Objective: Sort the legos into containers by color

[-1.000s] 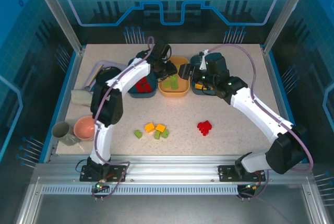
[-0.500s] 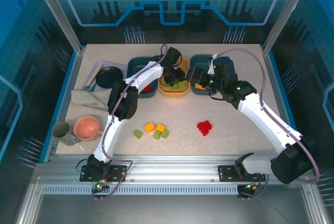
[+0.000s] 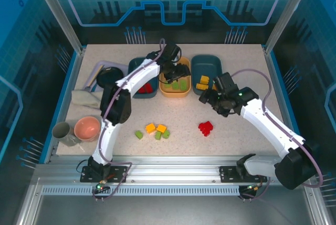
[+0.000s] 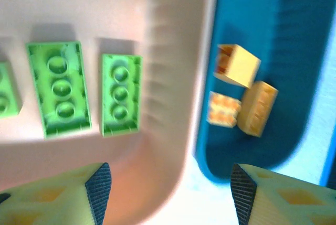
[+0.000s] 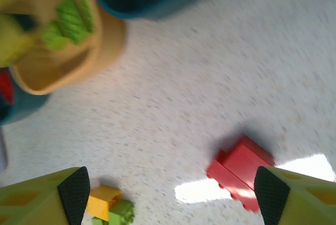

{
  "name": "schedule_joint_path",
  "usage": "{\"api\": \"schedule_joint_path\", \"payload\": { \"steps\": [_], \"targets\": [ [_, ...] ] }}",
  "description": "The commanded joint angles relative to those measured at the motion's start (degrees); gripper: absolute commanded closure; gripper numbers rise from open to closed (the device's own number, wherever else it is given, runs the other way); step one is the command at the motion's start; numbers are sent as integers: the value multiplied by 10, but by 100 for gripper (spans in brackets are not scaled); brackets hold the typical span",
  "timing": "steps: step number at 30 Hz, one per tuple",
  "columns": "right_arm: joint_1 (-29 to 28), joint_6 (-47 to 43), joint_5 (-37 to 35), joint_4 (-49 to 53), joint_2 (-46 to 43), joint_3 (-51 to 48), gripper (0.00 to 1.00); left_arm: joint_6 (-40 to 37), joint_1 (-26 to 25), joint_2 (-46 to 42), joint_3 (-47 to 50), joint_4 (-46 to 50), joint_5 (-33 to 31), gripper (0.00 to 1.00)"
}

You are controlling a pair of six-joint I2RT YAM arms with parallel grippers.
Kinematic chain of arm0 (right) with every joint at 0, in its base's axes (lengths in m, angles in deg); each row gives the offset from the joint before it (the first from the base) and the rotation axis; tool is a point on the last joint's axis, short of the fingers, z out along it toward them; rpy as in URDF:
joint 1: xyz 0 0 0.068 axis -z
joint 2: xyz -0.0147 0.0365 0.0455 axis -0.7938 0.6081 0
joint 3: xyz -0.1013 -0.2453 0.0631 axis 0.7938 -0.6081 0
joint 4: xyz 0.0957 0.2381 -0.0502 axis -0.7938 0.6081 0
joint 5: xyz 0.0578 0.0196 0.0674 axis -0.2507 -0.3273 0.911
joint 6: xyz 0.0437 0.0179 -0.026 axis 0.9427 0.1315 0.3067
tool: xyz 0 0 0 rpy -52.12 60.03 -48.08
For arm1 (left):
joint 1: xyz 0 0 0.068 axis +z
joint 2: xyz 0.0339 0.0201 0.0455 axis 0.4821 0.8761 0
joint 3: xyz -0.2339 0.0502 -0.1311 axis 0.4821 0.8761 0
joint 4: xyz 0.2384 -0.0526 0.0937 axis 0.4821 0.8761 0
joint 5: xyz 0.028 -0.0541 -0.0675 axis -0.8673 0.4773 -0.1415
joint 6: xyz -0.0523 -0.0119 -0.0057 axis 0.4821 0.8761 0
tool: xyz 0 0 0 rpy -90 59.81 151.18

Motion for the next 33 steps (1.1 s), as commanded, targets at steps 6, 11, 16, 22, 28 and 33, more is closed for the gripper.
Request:
{"api": "schedule_joint_path", "payload": {
  "steps": [6, 11, 16, 22, 28, 33],
  "targets": [
    [19, 175, 20, -5, 29, -74, 16, -16, -22, -304, 304, -146, 51, 18],
    [32, 207, 54, -41, 76, -96, 17, -33, -25, -452, 450, -157, 77, 11],
    [43, 221, 75, -73, 105, -119, 20, -18, -25, -548, 534, -142, 83, 11],
    [51, 216, 81, -89, 130, -132, 26, -7, -26, -604, 571, -133, 75, 10],
    [50, 230, 107, -113, 152, -149, 30, -2, -26, -616, 580, -126, 68, 10],
    [51, 232, 108, -122, 161, -149, 40, 1, -26, -610, 579, -132, 64, 11]
  ]
}}
